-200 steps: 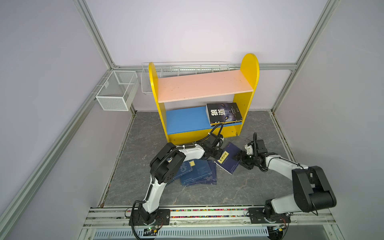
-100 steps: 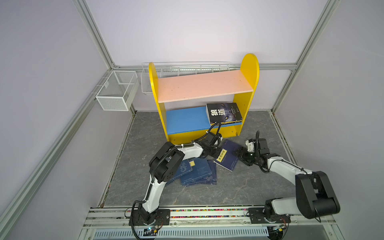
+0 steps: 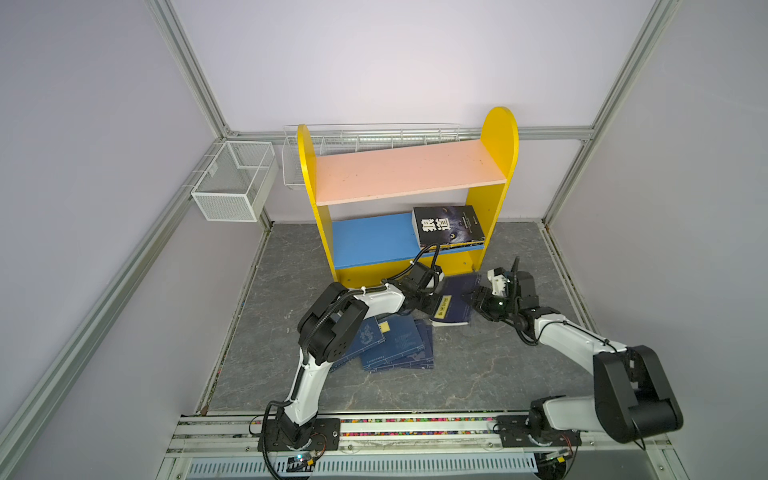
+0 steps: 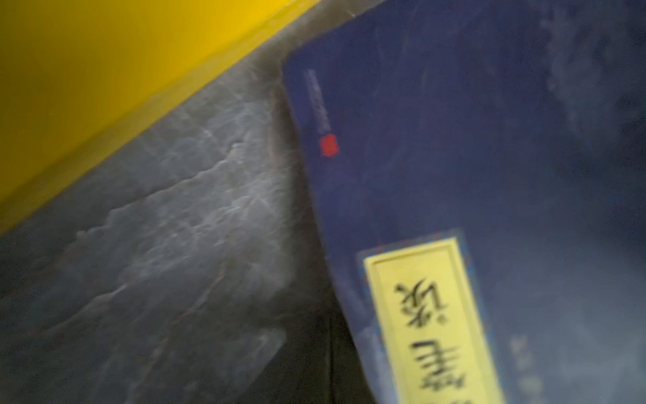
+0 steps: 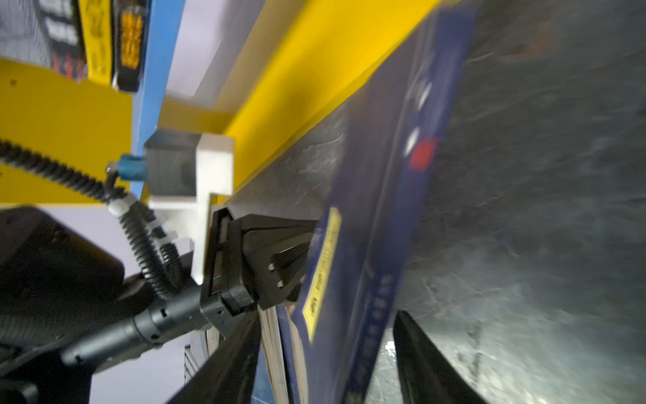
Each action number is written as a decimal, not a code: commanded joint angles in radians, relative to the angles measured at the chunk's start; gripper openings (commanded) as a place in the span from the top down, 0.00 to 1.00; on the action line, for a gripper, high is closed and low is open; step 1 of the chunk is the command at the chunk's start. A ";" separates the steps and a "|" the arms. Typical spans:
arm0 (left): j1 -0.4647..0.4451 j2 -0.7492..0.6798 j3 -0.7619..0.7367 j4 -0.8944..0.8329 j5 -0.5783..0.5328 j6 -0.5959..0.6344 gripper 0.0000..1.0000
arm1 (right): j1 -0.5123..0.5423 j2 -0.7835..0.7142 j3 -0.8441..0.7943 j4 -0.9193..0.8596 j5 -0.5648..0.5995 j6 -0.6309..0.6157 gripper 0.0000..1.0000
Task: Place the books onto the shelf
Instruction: 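Lift the navy book upright with both grippers toward the blue shelf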
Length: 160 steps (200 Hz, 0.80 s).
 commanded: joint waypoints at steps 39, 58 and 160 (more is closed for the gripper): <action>-0.037 0.043 -0.001 -0.034 0.087 0.026 1.00 | 0.038 0.006 -0.006 0.021 -0.039 -0.014 0.73; -0.033 0.019 -0.019 -0.014 0.084 0.021 1.00 | 0.038 -0.040 -0.012 -0.027 -0.002 -0.044 0.86; 0.100 -0.506 -0.347 0.344 0.076 -0.358 0.87 | 0.020 -0.484 -0.051 0.035 0.180 0.033 0.94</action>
